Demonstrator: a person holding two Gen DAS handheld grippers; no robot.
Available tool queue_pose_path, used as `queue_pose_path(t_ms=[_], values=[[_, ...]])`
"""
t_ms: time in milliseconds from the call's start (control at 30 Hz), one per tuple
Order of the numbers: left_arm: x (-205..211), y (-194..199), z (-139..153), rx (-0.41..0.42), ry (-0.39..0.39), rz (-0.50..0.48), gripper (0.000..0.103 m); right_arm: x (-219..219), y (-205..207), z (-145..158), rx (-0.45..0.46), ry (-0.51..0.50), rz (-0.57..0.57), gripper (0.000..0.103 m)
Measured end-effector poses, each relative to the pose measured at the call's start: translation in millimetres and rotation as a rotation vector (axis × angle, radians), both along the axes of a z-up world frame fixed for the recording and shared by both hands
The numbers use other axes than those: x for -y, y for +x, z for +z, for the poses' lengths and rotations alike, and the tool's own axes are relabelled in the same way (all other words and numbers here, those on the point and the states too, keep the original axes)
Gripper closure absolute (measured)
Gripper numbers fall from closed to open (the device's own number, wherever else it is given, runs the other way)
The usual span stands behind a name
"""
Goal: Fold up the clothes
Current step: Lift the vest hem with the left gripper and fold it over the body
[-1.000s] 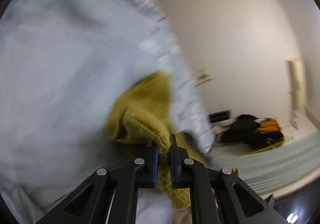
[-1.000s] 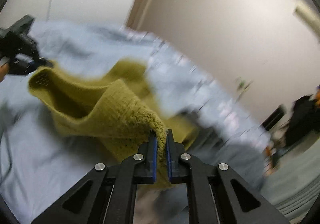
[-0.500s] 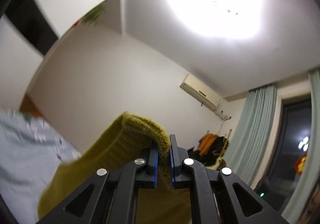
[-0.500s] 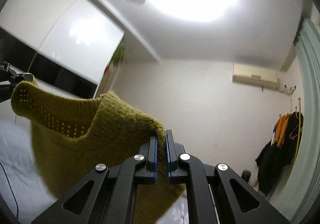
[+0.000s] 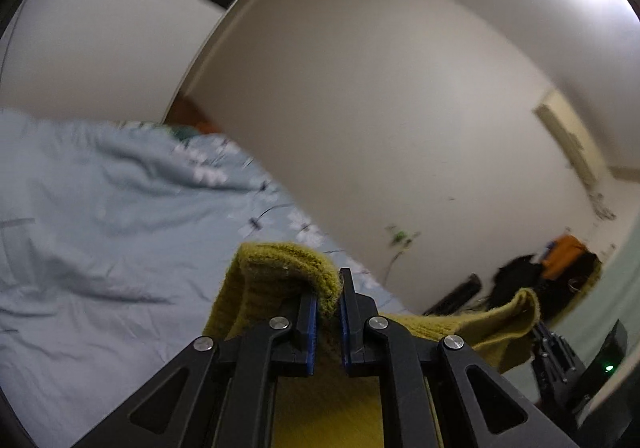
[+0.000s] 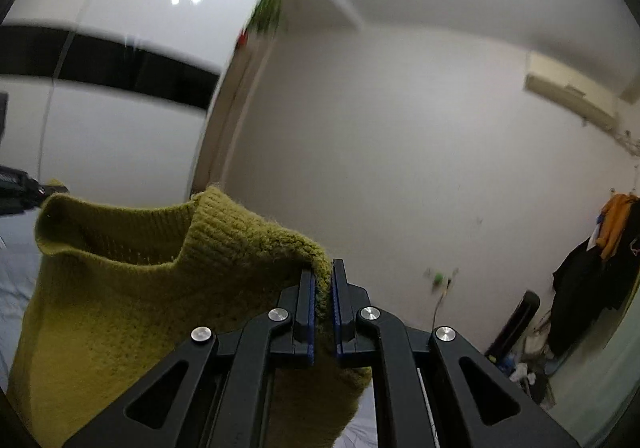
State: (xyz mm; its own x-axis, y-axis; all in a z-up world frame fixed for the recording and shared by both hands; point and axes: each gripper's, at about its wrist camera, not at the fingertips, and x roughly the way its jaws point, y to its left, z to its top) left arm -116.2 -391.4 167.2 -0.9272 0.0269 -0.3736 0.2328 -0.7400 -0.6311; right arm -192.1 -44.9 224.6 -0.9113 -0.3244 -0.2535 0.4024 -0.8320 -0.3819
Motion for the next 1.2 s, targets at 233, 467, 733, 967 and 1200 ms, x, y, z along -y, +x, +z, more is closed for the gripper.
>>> queue_pose_path(t_ms=[233,467,733,967,1200], values=[[17.5,-49.8,-57.4,0.095,-0.018,0.026,0.093,57.3,-93.5,-85.0,0.103,0.115,-0.032,0.096],[12.1,-23.6,-147.3,0.239,0.132,-0.024,0.093,49.5,-89.6,-164.5,0.234,0.247,0.014,0.096],[-33.3,68.1,-212.2,0.371,0.309,-0.061,0.093,-2.2,-6.4,-235.8,0.484,0.331,0.06,0.096],[-64.7,129.9,-216.8,0.36,0.346,-0.064,0.093,-32.9,54.0,-247.8,0.55,0.334,0.084,0.096],[-72.4,137.1,-244.5,0.428,0.399,-0.045,0.092,-33.7,63.8,-274.7,0.617,0.366,0.069,0.095]])
